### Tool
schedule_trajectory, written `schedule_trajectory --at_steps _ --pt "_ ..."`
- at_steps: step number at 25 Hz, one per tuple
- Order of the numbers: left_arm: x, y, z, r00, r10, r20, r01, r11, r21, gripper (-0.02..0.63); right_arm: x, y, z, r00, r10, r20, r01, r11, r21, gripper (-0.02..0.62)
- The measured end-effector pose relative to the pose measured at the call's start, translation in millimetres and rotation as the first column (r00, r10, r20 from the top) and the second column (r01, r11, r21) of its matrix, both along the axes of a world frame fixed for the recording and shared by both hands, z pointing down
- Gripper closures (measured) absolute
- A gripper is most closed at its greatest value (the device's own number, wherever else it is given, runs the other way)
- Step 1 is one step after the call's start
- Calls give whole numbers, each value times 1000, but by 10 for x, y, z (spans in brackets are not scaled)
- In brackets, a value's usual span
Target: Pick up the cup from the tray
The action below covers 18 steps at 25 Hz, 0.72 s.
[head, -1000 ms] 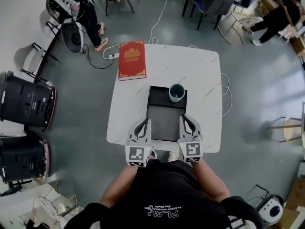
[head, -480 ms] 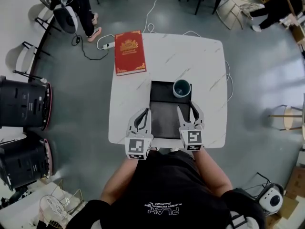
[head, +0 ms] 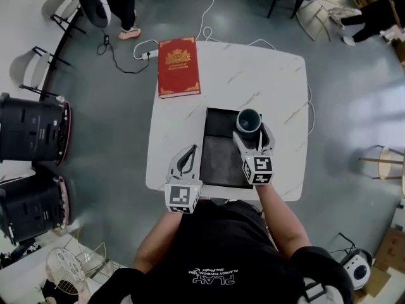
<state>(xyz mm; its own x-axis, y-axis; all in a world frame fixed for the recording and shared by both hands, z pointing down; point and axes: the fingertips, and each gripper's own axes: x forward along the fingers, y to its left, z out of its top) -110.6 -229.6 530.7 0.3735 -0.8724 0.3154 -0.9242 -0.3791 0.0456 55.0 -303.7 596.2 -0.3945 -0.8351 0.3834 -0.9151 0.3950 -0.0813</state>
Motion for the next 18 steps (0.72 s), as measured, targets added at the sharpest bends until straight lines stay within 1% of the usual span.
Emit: schedule_trajectory --at_steps 5,9,18 --pt "-50 17 57 1000 -5 12 5 1000 -16 603 -42 -191 65 1000 -7 -9 7 1000 -1 189" --pt "-64 3 78 1000 -8 7 8 1000 -22 603 -74 -294 57 1000 -20 -17 20 1000 6 190" --pt "-51 -38 73 1000 11 16 -11 1000 -17 603 -103 -342 38 999 -42 -21 43 999 13 198"
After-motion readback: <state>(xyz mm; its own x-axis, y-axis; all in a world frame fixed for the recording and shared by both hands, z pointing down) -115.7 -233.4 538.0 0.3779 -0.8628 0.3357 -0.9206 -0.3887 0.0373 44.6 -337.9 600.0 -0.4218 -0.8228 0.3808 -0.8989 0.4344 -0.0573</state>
